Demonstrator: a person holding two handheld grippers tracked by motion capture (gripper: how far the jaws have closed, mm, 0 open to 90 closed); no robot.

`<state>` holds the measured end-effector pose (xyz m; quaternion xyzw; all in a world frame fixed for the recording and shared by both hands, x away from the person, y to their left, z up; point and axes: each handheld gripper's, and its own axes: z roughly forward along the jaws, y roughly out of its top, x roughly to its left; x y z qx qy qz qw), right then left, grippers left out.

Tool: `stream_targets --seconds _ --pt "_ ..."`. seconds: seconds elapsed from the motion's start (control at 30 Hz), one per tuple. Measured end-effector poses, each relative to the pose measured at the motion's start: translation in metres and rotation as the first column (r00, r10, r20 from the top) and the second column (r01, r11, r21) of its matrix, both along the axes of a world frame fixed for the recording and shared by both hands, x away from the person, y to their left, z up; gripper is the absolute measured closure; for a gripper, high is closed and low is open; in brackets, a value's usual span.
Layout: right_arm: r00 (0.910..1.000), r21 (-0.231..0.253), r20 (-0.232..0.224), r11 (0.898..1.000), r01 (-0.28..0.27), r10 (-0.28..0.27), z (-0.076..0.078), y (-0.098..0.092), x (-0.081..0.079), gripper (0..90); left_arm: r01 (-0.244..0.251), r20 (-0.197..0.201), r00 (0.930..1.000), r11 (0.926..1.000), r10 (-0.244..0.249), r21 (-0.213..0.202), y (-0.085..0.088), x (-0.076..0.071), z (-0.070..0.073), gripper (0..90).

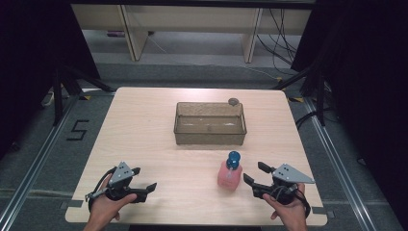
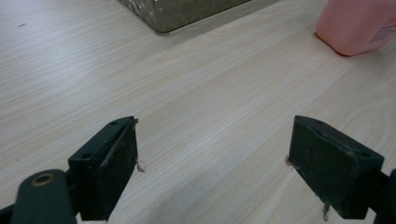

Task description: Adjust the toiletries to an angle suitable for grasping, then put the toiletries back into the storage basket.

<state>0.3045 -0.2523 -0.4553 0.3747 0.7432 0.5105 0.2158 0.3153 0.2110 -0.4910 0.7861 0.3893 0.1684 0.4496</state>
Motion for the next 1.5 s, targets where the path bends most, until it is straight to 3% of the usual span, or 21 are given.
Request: stream_targets --seconds 0.03,0.27,0.57,0.6,0.7,0.77,0.93,0.97,1.0,1.03,1.13,1.2,1.23,1.3,1.33,1.4,1.43,1.5 --pt "0.9999 0.025 -0.010 1.000 0.007 -0.007 -0.001 0.004 -0.001 30.3 -0.001 0.001 1.0000 1.0000 0.001 0.000 0.000 0.000 0.000 15.2" --pt "0.9995 -0.008 -0.009 1.000 -0.030 0.030 0.000 0.010 -0.001 29.6 -0.002 0.008 1.0000 1.0000 0.002 0.007 0.000 0.000 0.000 15.2" --pt "0.9991 0.011 -0.017 0.999 -0.039 0.039 0.002 0.019 0.000 29.4 0.003 0.004 1.0000 0.9999 -0.003 0.010 0.000 0.000 0.000 15.2" --pt "0.9988 -0.011 0.005 0.999 -0.049 0.049 0.002 0.019 0.002 29.4 0.004 0.004 1.0000 0.9999 -0.004 0.011 0.000 0.000 0.001 15.2" --pt "0.9984 -0.012 -0.001 0.998 -0.057 0.057 0.003 0.023 0.002 29.4 0.006 0.006 1.0000 0.9999 -0.006 0.014 0.000 0.000 0.001 15.2" --pt "0.9975 -0.022 0.021 0.997 -0.067 0.068 0.004 0.026 0.006 29.4 0.005 0.004 1.0000 0.9999 -0.005 0.014 0.001 0.000 0.000 15.2" --pt "0.9978 -0.024 0.001 0.997 -0.067 0.067 0.004 0.031 0.007 29.4 -0.006 0.003 1.0000 0.9998 0.006 0.021 0.001 -0.002 0.001 15.2" --pt "0.9971 -0.033 0.029 0.997 -0.069 0.070 0.004 0.031 0.010 29.4 -0.004 0.004 1.0000 0.9998 0.004 0.018 0.001 -0.003 0.001 15.3" --pt "0.9977 -0.021 0.012 0.998 -0.066 0.067 0.004 0.033 0.009 29.4 0.002 0.008 1.0000 1.0000 -0.002 0.009 0.001 -0.002 0.001 15.2" --pt "0.9969 -0.045 0.019 0.996 -0.076 0.077 0.005 0.033 0.011 29.4 0.001 0.005 1.0000 1.0000 -0.001 0.001 0.001 -0.003 0.001 15.2" --pt "0.9977 -0.035 0.006 0.997 -0.067 0.067 0.005 0.035 0.012 29.4 0.002 0.012 0.9999 1.0000 -0.002 -0.006 0.000 -0.003 0.002 15.2" --pt "0.9971 -0.015 0.028 0.997 -0.070 0.071 0.004 0.038 0.017 29.5 0.003 0.021 0.9998 1.0000 -0.003 -0.003 0.000 -0.003 0.002 15.2" --pt "0.9969 -0.017 0.017 0.997 -0.076 0.076 0.004 0.039 0.018 29.8 0.006 0.018 0.9998 0.9999 -0.006 0.009 0.001 -0.004 0.000 15.2" --pt "0.9960 -0.028 0.040 0.996 -0.079 0.080 0.004 0.040 0.020 29.9 0.001 0.011 0.9999 1.0000 -0.001 0.007 0.001 -0.005 0.000 15.2" --pt "0.9971 -0.013 0.006 0.997 -0.076 0.076 0.005 0.041 0.019 30.1 -0.003 0.014 0.9999 1.0000 0.003 -0.002 0.001 -0.005 0.000 15.2" --pt "0.9971 -0.023 0.021 0.997 -0.072 0.073 0.005 0.044 0.019 30.9 0.007 0.024 0.9997 1.0000 -0.007 -0.003 0.002 -0.005 0.001 15.2" --pt "0.9955 -0.038 0.051 0.996 -0.078 0.080 0.005 0.044 0.022 31.2 0.003 0.023 0.9997 1.0000 -0.003 -0.005 0.002 -0.005 0.000 15.3" --pt "0.9956 -0.018 0.025 0.996 -0.090 0.090 0.005 0.047 0.022 33.2 0.006 0.023 0.9997 1.0000 -0.006 -0.002 0.002 -0.006 0.001 15.2"
